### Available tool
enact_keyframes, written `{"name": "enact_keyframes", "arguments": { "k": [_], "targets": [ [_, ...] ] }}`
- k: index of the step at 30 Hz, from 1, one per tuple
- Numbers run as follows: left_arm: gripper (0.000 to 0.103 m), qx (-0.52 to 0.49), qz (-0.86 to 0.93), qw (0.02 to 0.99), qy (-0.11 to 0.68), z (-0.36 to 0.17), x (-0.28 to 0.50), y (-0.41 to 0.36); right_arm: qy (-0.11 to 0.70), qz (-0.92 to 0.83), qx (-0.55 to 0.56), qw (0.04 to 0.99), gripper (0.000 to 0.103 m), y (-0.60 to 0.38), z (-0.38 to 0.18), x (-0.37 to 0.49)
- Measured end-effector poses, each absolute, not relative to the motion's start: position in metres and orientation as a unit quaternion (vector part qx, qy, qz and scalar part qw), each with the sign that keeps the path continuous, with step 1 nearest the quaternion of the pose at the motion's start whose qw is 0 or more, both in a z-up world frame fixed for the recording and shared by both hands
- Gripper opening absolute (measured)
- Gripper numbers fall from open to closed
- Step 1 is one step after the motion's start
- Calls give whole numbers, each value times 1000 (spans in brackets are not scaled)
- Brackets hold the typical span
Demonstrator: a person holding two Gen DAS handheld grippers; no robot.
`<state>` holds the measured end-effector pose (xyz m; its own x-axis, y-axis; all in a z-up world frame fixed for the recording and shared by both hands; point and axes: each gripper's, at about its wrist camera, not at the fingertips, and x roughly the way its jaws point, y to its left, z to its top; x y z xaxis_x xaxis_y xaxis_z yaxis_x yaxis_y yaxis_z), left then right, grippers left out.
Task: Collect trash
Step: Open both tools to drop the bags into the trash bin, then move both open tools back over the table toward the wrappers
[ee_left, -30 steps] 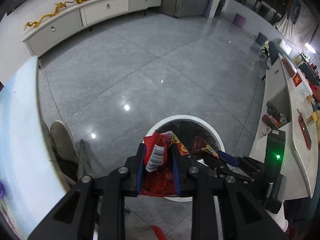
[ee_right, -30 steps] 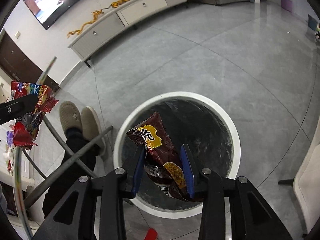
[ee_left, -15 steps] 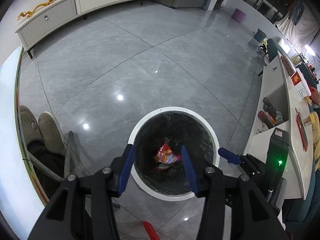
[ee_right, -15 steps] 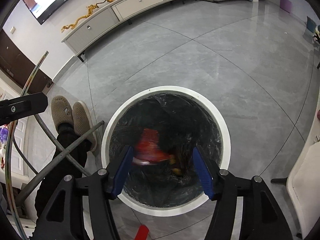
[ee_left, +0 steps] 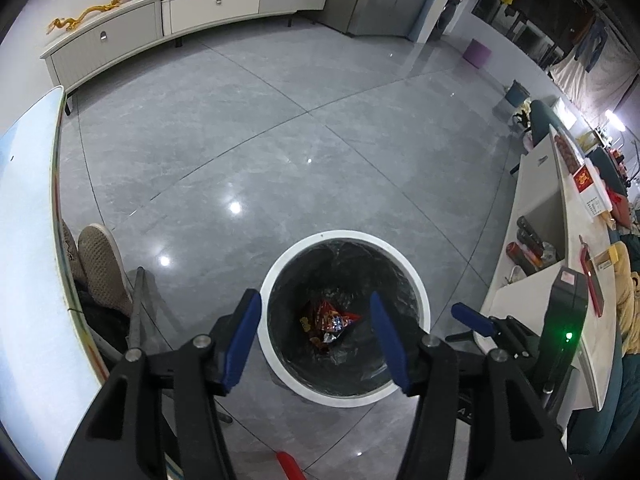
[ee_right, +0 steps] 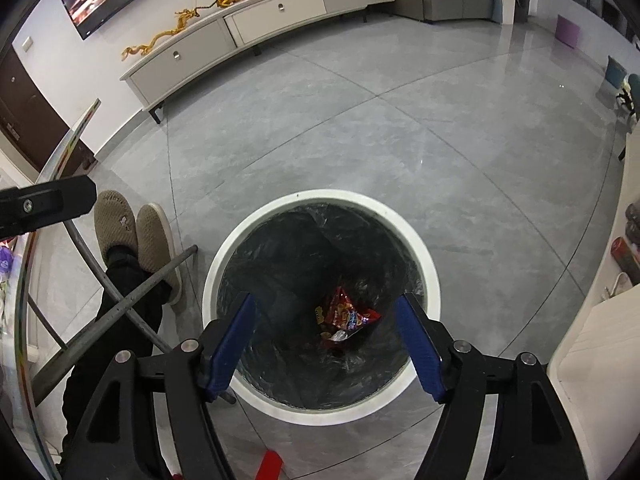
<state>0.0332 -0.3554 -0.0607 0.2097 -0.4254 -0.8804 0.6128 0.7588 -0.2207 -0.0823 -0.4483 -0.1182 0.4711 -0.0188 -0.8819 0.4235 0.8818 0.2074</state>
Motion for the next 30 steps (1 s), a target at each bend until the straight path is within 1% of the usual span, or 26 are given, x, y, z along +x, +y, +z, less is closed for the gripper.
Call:
{"name": "enact_keyframes", "arguments": {
  "k": [7,14,23,30],
  "targets": [
    [55,66,-364,770,520,-45,30,-343,490,-148,196,836,72,-435,-103,-86],
    [55,33,-382,798,465,-13,21,-307,466,-166,187,848,72,-420,-73,-97],
    [55,45,-316,849,421,14,23,-220,406,-138,160,889,72,-381,-8,-86],
    [55,49,-194,896,397,18,27,-119,363,-59,135,920,72,-324,31,-66]
  ]
}}
